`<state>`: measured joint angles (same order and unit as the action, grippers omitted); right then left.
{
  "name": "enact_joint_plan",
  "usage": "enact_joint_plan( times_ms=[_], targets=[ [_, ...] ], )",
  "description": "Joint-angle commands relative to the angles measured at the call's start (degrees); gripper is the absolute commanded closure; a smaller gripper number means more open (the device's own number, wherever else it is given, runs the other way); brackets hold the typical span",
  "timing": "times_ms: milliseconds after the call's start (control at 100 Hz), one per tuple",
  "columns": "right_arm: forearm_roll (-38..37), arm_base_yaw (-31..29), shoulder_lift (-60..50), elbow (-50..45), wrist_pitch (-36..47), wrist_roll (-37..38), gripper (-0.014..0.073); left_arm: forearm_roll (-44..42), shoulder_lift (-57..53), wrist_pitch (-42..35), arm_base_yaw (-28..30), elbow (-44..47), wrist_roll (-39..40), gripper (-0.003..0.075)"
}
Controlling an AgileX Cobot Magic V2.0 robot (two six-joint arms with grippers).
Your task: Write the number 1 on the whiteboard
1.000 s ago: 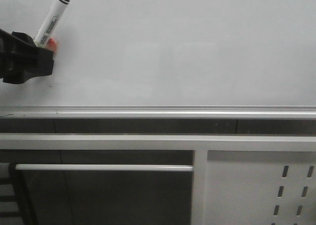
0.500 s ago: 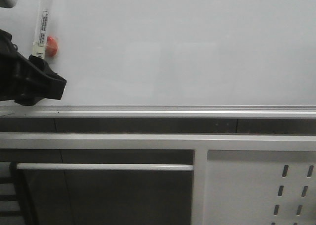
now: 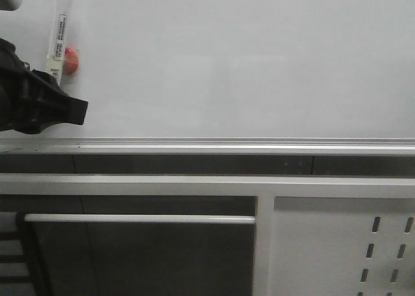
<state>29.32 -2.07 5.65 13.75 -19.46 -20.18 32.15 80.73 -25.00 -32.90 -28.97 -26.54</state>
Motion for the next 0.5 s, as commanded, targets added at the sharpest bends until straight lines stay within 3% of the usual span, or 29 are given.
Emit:
enact_joint_plan(
  times_ms=[0, 110, 260, 490],
  targets=[
    [0.2, -0.2, 1.2, 1.9, 4.0, -0.6, 0.0287, -1.5, -1.2, -9.4, 0.2, -3.3, 0.3, 0.0538],
    [0.2, -0.2, 1.2, 1.9, 3.8, -0.6, 0.0287, -1.5, -1.2, -9.3, 0.2, -3.3, 0.3, 0.0594],
    [0.2, -0.2, 1.2, 1.9, 3.1, -0.6, 0.0287, -1.7, -1.2, -9.3, 0.2, -3.3, -0.2, 0.0741],
    [0.2, -0.2, 1.2, 1.9, 1.0, -0.6, 0.0287, -2.6, -3.3, -5.8, 0.2, -3.3, -3.0, 0.0739]
  ],
)
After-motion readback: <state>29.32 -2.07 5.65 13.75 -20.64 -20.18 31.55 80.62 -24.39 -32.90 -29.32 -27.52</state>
